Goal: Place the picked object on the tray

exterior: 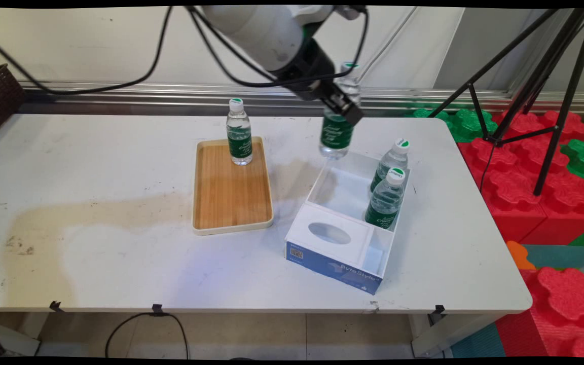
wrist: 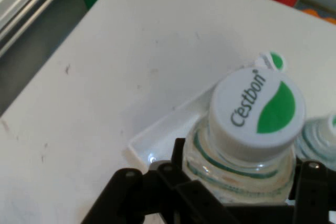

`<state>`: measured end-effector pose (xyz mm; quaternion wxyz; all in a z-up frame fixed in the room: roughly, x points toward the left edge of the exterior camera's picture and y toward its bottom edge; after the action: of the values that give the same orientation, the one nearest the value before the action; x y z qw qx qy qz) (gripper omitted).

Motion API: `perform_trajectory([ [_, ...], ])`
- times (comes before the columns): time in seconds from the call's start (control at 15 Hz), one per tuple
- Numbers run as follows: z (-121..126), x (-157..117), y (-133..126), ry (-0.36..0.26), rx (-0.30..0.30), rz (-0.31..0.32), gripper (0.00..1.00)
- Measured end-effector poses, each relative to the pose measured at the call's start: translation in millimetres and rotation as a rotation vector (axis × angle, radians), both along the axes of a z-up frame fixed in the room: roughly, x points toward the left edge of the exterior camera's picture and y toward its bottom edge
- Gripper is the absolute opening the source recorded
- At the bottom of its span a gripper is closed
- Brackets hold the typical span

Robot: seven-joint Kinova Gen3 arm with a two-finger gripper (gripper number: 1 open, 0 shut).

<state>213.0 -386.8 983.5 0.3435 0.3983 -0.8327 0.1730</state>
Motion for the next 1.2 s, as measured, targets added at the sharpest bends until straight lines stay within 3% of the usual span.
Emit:
perform_trajectory([
  [0.27, 1.5, 32.8, 33.4, -0.025, 0.037, -0.026, 0.00],
  [0.6, -14.3, 73.6, 63.5, -0.055, 0.056, -0.042, 0.00],
  [1.2, -59.4, 129.1, 66.0, -0.082, 0.044, -0.039, 0.00],
])
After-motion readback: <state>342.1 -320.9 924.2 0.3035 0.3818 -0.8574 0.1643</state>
